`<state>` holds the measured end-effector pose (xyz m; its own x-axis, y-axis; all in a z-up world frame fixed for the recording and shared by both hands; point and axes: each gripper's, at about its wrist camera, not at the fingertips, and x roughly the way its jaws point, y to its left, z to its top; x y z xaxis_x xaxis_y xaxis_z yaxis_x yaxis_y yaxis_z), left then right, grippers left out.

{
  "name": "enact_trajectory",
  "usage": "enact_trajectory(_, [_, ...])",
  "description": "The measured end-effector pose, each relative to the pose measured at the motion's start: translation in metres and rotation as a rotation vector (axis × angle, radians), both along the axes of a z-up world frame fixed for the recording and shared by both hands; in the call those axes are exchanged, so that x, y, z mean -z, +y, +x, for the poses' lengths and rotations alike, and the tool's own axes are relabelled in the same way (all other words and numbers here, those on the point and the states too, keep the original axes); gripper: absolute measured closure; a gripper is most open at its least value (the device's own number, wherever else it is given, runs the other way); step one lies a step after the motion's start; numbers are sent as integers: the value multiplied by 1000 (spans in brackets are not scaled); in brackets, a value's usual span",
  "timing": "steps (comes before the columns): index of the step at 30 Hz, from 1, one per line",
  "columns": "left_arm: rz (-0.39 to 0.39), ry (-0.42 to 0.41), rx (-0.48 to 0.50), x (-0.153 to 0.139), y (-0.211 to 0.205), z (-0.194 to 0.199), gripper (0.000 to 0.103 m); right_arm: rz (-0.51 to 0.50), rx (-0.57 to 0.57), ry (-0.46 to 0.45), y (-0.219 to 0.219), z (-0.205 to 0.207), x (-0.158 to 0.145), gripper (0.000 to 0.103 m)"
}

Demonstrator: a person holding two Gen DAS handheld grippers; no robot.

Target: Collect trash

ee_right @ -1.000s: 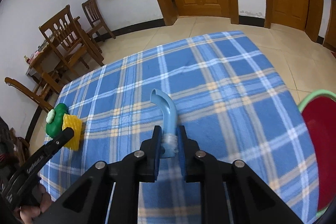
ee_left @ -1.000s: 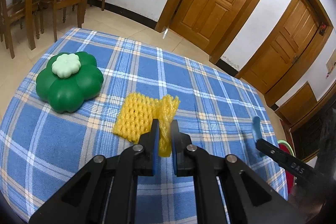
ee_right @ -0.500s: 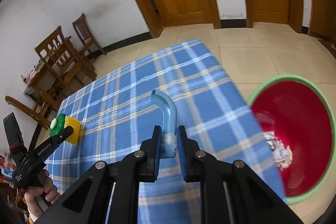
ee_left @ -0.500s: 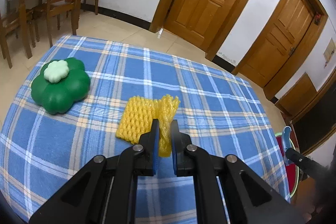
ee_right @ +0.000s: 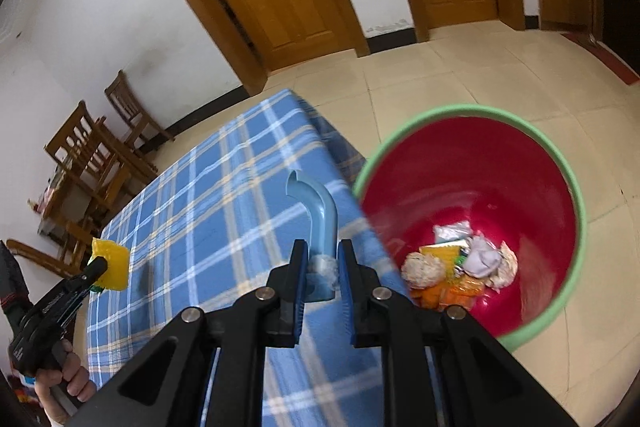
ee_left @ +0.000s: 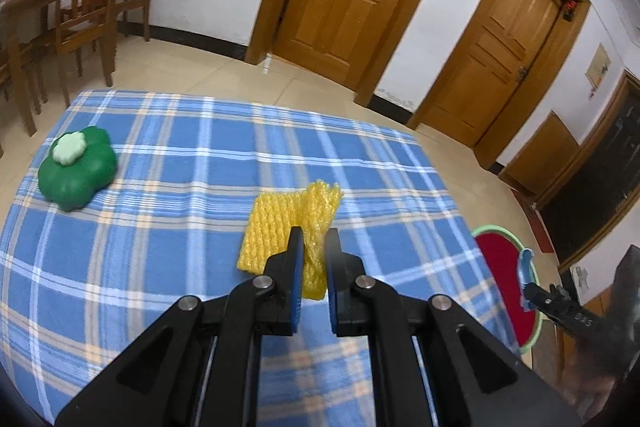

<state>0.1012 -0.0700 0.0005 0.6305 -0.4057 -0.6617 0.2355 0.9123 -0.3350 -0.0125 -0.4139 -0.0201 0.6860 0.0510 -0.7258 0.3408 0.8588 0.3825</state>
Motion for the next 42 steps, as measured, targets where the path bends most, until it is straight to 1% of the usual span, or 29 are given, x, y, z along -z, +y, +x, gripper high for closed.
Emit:
enact_trajectory(6, [7, -13, 77, -12, -33, -16, 94, 33, 46, -9, -25, -23, 6, 86])
enact_trajectory(13, [-2, 19, 182, -15, -74, -25, 94, 63, 106, -18, -54, -44, 13, 86])
enact_trajectory(18, [9, 21, 255, -19, -107, -31, 94, 84, 155, -11, -74, -57, 21, 86])
enact_trajectory(22, [17, 27, 313, -21, -133, -33, 94, 100, 186, -10, -87, -63, 27, 83])
enact_trajectory(26, [30, 25, 359, -22, -158, -36, 94, 119, 220, -7, -99, -65, 31, 83])
enact_trajectory(34, [57, 30, 451, -18, -202, -42, 94, 122, 243, -34, -115, -75, 28, 83])
enact_trajectory(37, [64, 32, 475, -14, -215, -42, 94, 119, 249, -45, -119, -78, 28, 77])
enact_trajectory(42, [72, 47, 505, -6, -232, -43, 94, 124, 253, -44, -124, -79, 30, 77])
